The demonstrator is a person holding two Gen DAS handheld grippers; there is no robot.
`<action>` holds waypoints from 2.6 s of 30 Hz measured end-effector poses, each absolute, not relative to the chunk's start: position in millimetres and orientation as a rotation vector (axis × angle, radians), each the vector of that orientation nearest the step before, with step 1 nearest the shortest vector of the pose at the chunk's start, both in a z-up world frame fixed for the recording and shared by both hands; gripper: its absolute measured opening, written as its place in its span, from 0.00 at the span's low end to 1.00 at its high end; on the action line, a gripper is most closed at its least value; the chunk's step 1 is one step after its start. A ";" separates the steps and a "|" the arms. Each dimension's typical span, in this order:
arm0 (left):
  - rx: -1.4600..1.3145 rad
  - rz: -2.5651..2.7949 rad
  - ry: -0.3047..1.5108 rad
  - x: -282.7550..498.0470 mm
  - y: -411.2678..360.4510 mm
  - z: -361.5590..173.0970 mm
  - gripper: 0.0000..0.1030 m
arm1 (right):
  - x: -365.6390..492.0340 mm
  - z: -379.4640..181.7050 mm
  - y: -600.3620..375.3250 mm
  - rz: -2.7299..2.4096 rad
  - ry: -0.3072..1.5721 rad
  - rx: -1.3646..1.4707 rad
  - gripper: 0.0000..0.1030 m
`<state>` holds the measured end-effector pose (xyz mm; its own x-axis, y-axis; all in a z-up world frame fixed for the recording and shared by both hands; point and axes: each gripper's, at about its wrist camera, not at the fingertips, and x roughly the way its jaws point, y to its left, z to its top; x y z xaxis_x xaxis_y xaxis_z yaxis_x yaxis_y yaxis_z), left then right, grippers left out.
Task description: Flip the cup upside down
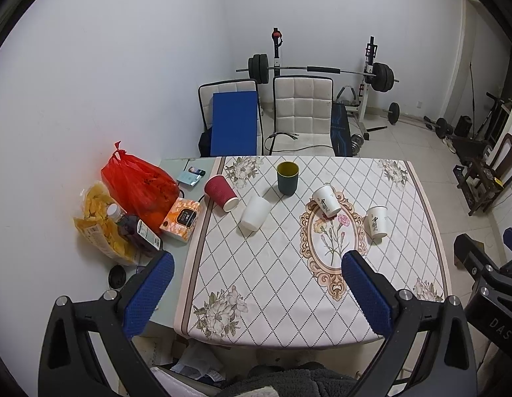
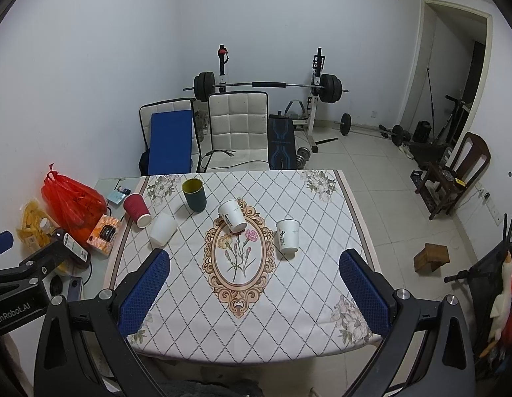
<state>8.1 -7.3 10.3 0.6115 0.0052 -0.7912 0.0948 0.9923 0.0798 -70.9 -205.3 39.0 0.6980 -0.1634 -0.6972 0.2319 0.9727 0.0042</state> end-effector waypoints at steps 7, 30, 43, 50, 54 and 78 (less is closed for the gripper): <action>0.119 -0.056 0.916 14.0 -8.4 18.6 1.00 | -75.4 37.1 -201.6 -0.227 0.771 0.101 1.00; 0.117 -0.052 0.912 -0.4 -7.9 10.8 1.00 | -80.1 34.4 -202.8 -0.222 0.771 0.102 1.00; 0.118 -0.059 0.914 0.3 -6.3 10.1 1.00 | -79.9 31.4 -203.5 -0.223 0.770 0.103 1.00; 0.113 -0.054 0.911 0.7 -2.2 10.8 1.00 | -79.9 31.6 -204.4 -0.223 0.769 0.105 1.00; 0.115 -0.056 0.915 0.9 -2.1 10.3 1.00 | -79.8 31.6 -204.0 -0.222 0.769 0.104 1.00; 0.049 0.183 1.223 108.1 46.7 -149.5 1.00 | 53.8 -181.4 -169.5 -0.032 1.181 0.006 1.00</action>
